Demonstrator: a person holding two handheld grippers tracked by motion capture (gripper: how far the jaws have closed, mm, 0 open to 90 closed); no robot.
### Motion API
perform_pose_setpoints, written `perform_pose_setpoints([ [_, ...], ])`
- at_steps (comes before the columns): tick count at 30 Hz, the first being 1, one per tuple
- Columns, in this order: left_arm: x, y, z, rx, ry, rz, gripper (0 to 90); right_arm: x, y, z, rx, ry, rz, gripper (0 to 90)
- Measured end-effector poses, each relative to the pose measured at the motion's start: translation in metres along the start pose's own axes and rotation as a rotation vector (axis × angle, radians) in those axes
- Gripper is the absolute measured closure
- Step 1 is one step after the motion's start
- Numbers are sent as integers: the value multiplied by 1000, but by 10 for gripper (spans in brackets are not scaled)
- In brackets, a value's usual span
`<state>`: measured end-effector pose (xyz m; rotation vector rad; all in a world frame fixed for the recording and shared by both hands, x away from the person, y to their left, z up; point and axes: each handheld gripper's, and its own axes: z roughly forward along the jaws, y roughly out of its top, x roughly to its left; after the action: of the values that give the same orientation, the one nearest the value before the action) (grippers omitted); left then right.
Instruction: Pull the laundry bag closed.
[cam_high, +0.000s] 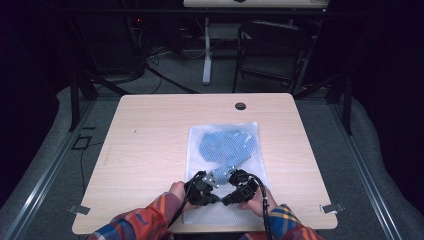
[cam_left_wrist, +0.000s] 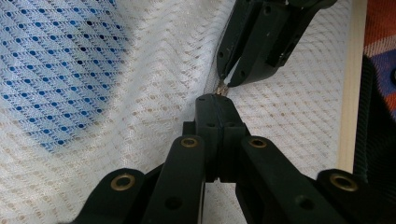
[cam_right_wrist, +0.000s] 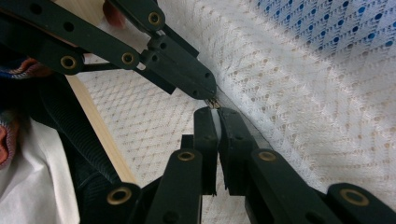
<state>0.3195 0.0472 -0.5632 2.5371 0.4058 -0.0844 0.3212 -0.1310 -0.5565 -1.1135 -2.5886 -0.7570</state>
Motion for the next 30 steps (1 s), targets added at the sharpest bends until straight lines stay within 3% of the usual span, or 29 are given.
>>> perform_pose_setpoints([
  [2,0,0,0,-2,0,-5,900,0,0,-1,3,-2,-1,869],
  [3,1,-1,0,-3,-3,-8,900,0,-1,0,-20,14,19,869],
  [4,1,-1,0,-3,-6,-9,900,-2,0,-3,13,-1,-7,869],
  [17,1,-1,0,-5,-11,-9,900,-5,-3,-8,10,-3,15,869],
  [18,1,-1,0,-4,-10,-8,900,-7,-3,-11,37,-13,-5,869],
  [19,1,-1,0,-5,-12,-10,900,-7,-5,-10,12,2,18,869],
  [28,1,-1,0,0,-9,-8,900,-8,-5,-13,37,-2,-3,869],
  [30,2,-1,0,-1,-9,-7,900,-7,-6,-12,16,0,16,869],
])
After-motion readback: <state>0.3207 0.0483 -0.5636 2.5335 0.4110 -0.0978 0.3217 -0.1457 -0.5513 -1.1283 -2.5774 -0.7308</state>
